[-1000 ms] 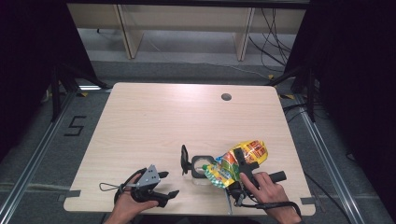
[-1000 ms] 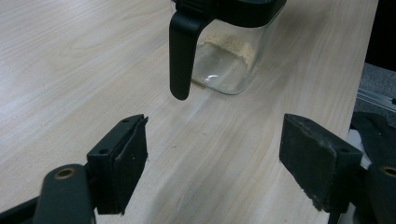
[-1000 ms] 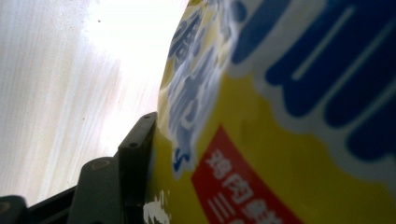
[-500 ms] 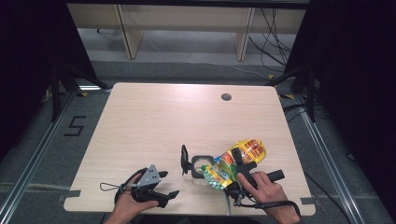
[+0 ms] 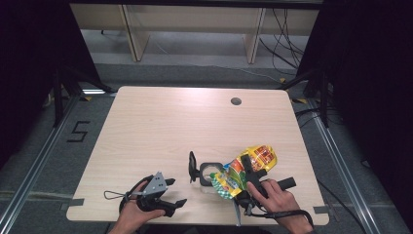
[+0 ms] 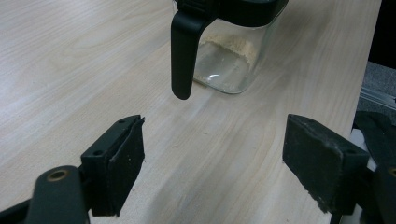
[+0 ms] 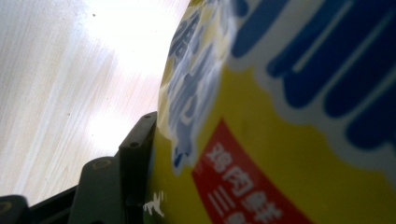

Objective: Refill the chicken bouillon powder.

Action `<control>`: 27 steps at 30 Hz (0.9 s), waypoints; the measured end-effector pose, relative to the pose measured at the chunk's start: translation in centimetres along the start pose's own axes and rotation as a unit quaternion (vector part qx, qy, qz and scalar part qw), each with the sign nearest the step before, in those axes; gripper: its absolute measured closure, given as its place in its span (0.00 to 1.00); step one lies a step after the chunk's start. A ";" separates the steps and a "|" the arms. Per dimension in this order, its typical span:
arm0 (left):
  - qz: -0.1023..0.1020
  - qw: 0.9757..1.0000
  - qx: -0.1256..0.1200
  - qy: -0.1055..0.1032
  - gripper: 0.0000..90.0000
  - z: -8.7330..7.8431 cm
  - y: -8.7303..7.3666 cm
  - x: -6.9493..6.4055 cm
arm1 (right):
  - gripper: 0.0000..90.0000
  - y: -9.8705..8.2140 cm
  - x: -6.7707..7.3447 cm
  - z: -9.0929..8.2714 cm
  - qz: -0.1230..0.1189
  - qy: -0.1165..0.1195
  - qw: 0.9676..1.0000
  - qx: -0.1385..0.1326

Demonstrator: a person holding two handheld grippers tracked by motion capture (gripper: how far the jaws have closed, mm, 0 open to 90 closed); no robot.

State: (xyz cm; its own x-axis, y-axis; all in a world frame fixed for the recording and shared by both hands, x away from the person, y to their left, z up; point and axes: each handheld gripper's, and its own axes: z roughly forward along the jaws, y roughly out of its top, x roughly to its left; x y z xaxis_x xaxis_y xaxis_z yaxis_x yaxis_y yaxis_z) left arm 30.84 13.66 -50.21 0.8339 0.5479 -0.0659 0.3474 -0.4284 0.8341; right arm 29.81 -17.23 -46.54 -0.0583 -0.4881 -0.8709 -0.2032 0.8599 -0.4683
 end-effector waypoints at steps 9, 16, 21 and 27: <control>-0.002 1.000 0.006 0.000 0.23 0.0 0.1 -0.1 | 0.43 0.2 0.0 0.0 -0.006 0.000 1.000 0.000; 0.000 1.000 0.009 -0.003 0.23 0.0 0.0 -0.1 | 0.43 0.4 -0.3 0.1 -0.031 -0.017 0.999 -0.001; 0.005 1.000 0.005 -0.005 0.23 0.1 0.1 0.0 | 0.43 0.4 0.1 0.0 -0.017 -0.018 1.000 0.008; 0.010 1.000 0.005 -0.005 0.23 0.0 0.1 0.1 | 0.43 1.0 -0.5 0.4 -0.054 -0.034 0.998 -0.007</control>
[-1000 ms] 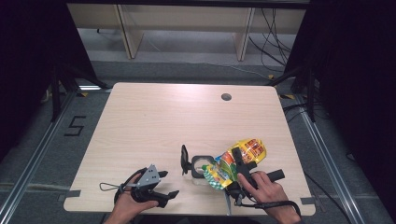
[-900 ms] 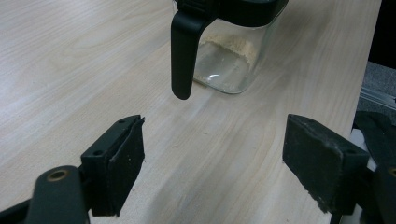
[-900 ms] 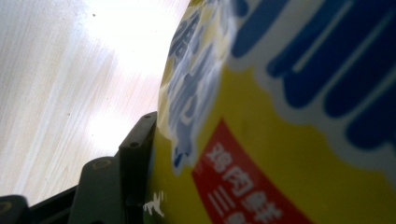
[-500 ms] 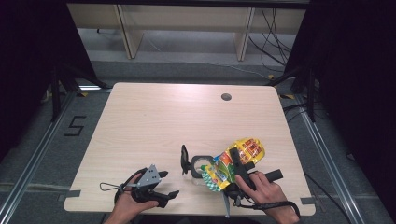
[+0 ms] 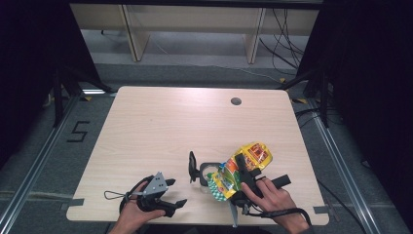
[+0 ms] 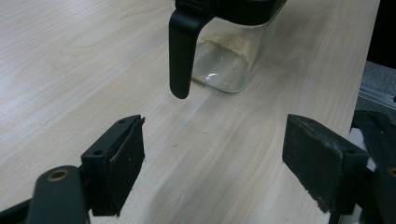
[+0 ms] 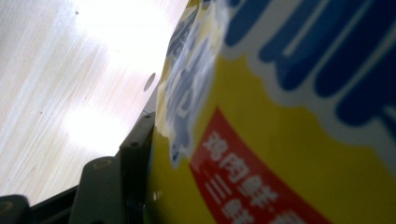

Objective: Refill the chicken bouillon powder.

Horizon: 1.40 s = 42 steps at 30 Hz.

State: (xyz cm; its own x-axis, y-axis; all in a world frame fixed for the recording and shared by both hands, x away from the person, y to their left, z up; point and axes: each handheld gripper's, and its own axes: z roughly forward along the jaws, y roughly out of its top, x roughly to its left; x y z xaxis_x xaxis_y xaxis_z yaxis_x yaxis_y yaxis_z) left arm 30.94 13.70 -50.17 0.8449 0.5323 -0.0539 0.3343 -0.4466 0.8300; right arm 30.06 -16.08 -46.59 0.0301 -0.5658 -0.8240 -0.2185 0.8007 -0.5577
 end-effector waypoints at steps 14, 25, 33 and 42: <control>-0.010 1.000 0.003 0.000 0.23 0.0 0.0 -0.2 | 0.43 0.5 -0.3 0.5 -0.007 0.010 1.000 -0.004; -0.006 1.000 -0.005 0.002 0.23 0.0 0.1 -0.2 | 0.43 0.4 -0.3 0.7 0.003 0.013 1.000 -0.010; -0.006 1.000 0.000 0.000 0.23 -0.1 0.1 -0.1 | 0.43 0.3 -0.4 0.6 -0.005 0.017 1.000 -0.011; -0.006 1.000 -0.005 0.000 0.23 0.0 0.1 -0.1 | 0.43 0.4 -0.4 0.6 0.003 0.017 1.000 -0.011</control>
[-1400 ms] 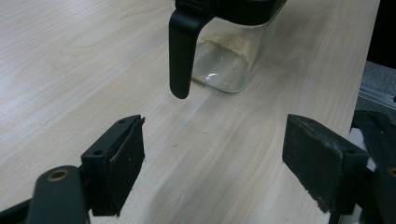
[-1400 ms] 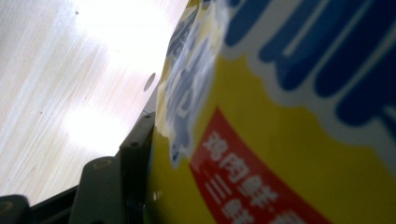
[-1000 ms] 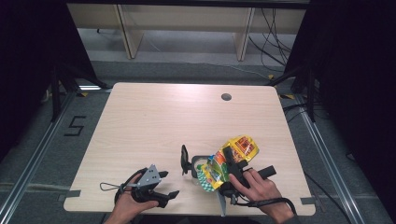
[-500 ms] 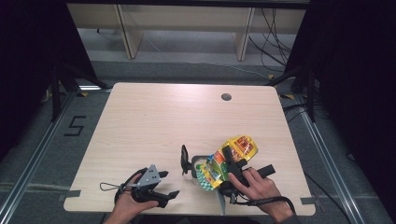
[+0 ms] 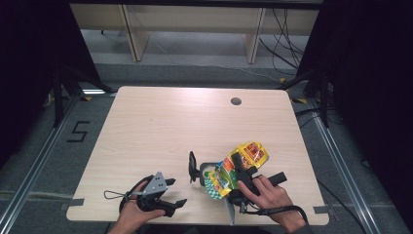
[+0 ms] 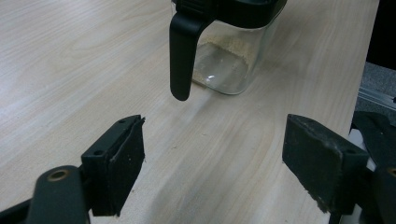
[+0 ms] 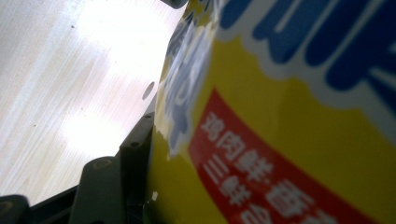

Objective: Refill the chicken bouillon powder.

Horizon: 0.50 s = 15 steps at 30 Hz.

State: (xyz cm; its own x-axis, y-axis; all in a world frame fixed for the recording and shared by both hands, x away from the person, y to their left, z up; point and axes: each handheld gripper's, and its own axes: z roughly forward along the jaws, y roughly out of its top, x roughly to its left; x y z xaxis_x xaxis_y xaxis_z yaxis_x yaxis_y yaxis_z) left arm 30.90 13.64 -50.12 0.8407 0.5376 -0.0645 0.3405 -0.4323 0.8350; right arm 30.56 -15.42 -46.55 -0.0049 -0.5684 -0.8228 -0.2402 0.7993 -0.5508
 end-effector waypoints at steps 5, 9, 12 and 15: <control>0.005 1.000 0.004 0.000 0.23 0.0 0.0 0.0 | 0.43 -0.3 -0.1 0.0 -0.007 -0.020 1.000 0.003; -0.007 1.000 0.004 0.001 0.23 0.0 0.0 -0.1 | 0.43 -0.8 -0.1 -0.1 -0.011 -0.011 1.000 0.007; -0.002 1.000 0.002 -0.001 0.23 0.1 0.0 -0.1 | 0.43 -1.5 -0.1 -0.2 -0.019 -0.013 1.000 0.016; -0.004 1.000 0.006 0.002 0.23 0.1 0.0 -0.1 | 0.43 -1.5 -0.1 -0.3 -0.020 -0.009 1.000 0.013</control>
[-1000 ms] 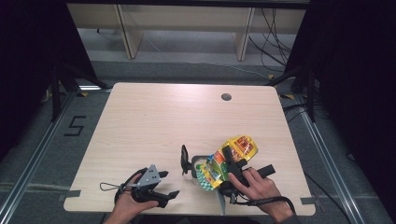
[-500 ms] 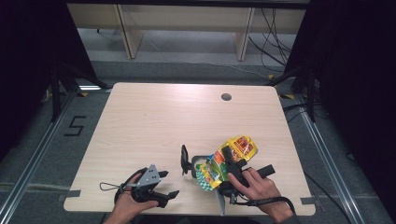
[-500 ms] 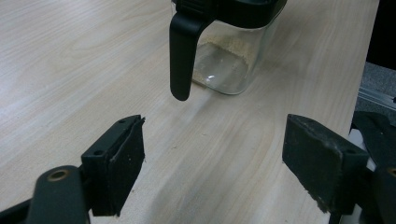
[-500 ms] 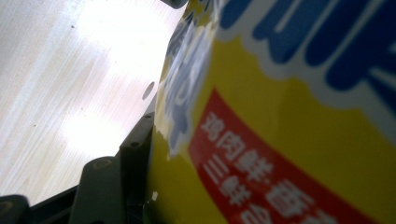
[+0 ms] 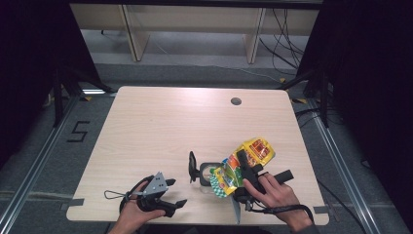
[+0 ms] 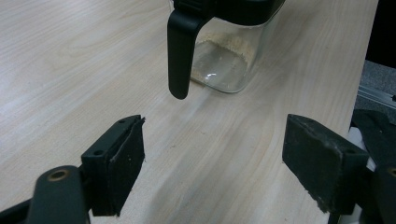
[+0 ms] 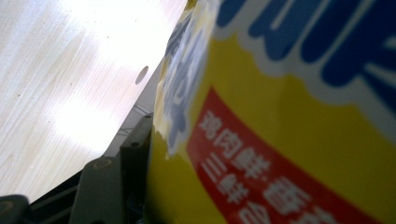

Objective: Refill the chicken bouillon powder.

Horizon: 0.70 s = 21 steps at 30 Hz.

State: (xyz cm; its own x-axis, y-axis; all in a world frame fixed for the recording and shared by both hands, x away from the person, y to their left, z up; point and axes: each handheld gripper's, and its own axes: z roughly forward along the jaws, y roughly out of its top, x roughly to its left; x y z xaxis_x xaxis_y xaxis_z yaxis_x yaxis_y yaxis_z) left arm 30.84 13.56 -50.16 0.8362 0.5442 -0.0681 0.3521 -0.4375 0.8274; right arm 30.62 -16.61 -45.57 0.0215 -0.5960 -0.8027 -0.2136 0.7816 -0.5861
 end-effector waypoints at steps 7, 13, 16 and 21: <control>-0.001 1.000 -0.003 -0.001 0.23 0.0 0.0 0.0 | 0.43 1.0 0.0 -0.1 -0.003 -0.007 1.000 -0.019; -0.001 1.000 -0.003 -0.001 0.23 0.0 0.0 0.0 | 0.43 0.3 -0.1 -0.1 -0.003 0.001 1.000 -0.008; 0.002 1.000 -0.001 0.000 0.23 0.0 0.0 0.0 | 0.43 0.7 0.0 -0.1 -0.004 0.001 1.000 -0.015; 0.004 1.000 0.000 0.000 0.23 0.0 0.0 0.1 | 0.44 0.6 -0.2 -0.1 -0.002 0.004 1.000 -0.018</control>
State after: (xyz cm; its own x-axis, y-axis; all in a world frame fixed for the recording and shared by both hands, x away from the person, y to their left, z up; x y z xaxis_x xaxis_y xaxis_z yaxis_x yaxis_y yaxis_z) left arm 30.89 13.58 -50.14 0.8390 0.5407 -0.0619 0.3457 -0.4417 0.8279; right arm 30.38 -16.02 -45.71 0.0146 -0.6003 -0.7996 -0.2485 0.7724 -0.5845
